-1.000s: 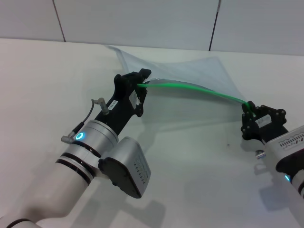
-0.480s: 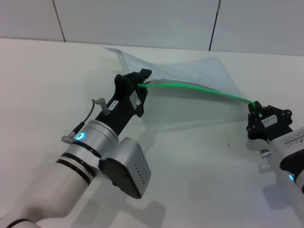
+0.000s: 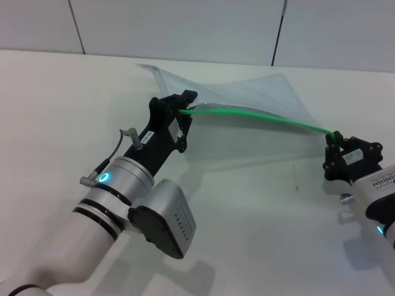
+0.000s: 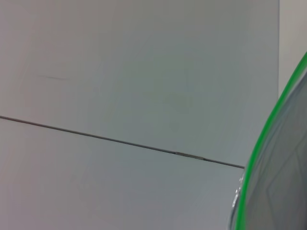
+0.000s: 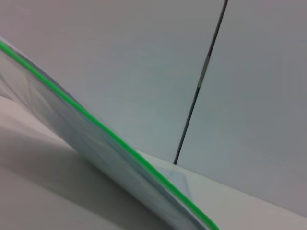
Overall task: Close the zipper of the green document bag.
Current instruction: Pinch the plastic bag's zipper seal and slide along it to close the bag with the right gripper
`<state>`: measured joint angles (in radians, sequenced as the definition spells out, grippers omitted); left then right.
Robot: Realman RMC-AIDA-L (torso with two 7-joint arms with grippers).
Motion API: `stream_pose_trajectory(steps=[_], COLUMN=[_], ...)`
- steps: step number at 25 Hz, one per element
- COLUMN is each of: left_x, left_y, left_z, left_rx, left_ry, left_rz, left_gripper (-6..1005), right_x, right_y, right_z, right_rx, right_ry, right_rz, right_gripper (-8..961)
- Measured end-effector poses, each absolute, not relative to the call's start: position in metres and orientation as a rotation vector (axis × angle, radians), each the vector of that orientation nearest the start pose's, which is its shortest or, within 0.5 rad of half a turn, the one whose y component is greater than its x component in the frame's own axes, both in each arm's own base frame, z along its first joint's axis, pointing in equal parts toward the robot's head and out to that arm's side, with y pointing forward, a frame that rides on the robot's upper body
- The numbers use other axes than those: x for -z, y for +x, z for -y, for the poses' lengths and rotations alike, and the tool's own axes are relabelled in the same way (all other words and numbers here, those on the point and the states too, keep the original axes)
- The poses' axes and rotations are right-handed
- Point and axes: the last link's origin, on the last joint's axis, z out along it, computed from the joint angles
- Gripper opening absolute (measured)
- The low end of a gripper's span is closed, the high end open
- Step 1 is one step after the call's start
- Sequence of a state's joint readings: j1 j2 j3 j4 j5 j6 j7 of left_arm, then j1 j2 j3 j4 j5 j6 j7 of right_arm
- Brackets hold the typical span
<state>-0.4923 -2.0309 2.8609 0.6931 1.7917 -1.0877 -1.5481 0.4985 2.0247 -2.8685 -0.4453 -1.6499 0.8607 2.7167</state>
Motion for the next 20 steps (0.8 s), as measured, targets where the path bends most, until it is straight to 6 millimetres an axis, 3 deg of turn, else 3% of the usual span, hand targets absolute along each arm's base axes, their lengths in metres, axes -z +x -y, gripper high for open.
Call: stream_pose_trajectory(steps=[20], left_x=[0.0995], left_y=[-0.2095], left_z=[-0.3086], left_rx=[-0.058], left_ry=[-1.673], left_rz=[-0.778], left_gripper=[67], right_x=[0.0791], right_y=[0.3133], right_z=[-0.3326], right_rx=[-0.27], right_ry=[-1.83], right_rz=[-0.493], right_gripper=[123])
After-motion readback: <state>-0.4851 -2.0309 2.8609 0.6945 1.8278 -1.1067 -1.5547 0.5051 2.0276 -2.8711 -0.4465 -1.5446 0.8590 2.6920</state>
